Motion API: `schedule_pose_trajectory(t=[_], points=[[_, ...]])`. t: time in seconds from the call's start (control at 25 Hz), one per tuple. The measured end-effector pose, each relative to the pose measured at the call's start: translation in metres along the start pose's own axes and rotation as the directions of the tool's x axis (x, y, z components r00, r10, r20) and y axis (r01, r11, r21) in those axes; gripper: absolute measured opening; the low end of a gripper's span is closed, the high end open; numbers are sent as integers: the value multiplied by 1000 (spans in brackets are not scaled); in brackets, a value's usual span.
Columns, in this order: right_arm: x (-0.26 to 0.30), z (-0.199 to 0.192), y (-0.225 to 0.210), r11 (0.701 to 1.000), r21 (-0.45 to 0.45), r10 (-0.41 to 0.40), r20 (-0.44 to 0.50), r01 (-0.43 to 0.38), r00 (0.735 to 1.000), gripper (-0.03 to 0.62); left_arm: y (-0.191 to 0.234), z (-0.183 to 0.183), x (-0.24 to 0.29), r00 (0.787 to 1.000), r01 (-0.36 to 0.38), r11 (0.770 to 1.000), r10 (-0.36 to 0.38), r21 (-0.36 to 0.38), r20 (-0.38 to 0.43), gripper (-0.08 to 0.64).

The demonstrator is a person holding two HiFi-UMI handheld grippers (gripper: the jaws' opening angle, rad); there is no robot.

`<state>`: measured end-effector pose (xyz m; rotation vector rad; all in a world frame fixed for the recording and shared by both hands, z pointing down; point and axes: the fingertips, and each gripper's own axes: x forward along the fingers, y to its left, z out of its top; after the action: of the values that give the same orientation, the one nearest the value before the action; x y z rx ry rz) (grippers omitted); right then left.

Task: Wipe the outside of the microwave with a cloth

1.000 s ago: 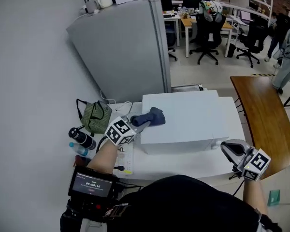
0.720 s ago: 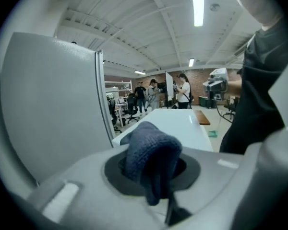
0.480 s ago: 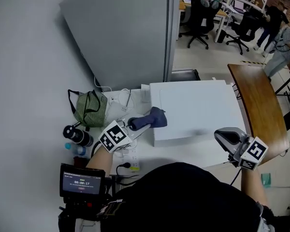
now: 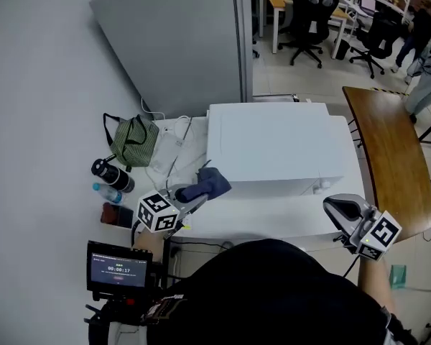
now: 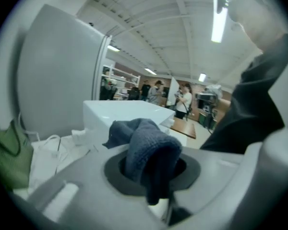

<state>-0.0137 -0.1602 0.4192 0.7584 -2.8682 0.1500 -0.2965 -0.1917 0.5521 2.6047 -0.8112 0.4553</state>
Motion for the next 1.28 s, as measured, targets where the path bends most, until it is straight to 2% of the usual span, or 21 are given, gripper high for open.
schedule_pose_trajectory(t=[0.04, 0.08, 0.2, 0.36, 0.48, 0.56, 0.72, 1.0, 1.12, 1.28], points=[[-30, -13, -2, 1000, -1, 6, 7, -6, 1000, 6, -9, -6, 5, 997, -69, 995, 71, -69, 18, 58], [-59, -25, -4, 1000, 4, 12, 14, -12, 1000, 6, -17, -11, 9, 989, -136, 981, 142, -141, 38, 57], [-129, -54, -18, 999, 45, 14, 9, -14, 1000, 6, -33, -27, 16, 952, -262, 904, 299, -338, 61, 57], [-167, -61, -27, 997, 78, -16, -2, 16, 1000, 6, -32, -47, 27, 931, -315, 825, 365, -469, 18, 57], [-178, -57, -17, 997, 63, -51, 2, 51, 999, 6, -18, -39, 24, 918, -279, 791, 387, -544, 92, 57], [-177, -49, -8, 995, 54, -84, 4, 83, 996, 6, -11, -26, 26, 913, -249, 797, 383, -550, 143, 57], [-162, -28, 21, 992, 48, -119, 23, 118, 993, 6, -15, -2, 48, 938, -192, 842, 308, -504, 158, 57], [-131, -32, 62, 987, 94, -132, 27, 129, 991, 6, -22, -5, 63, 955, -57, 837, 204, -545, 213, 57], [-152, -39, 53, 982, 66, -176, -18, 177, 984, 6, -32, 0, 85, 962, -45, 842, 182, -538, 204, 57], [-195, -44, 23, 979, 58, -197, 12, 197, 980, 6, -53, 5, 129, 965, -66, 841, 189, -537, 179, 57]])
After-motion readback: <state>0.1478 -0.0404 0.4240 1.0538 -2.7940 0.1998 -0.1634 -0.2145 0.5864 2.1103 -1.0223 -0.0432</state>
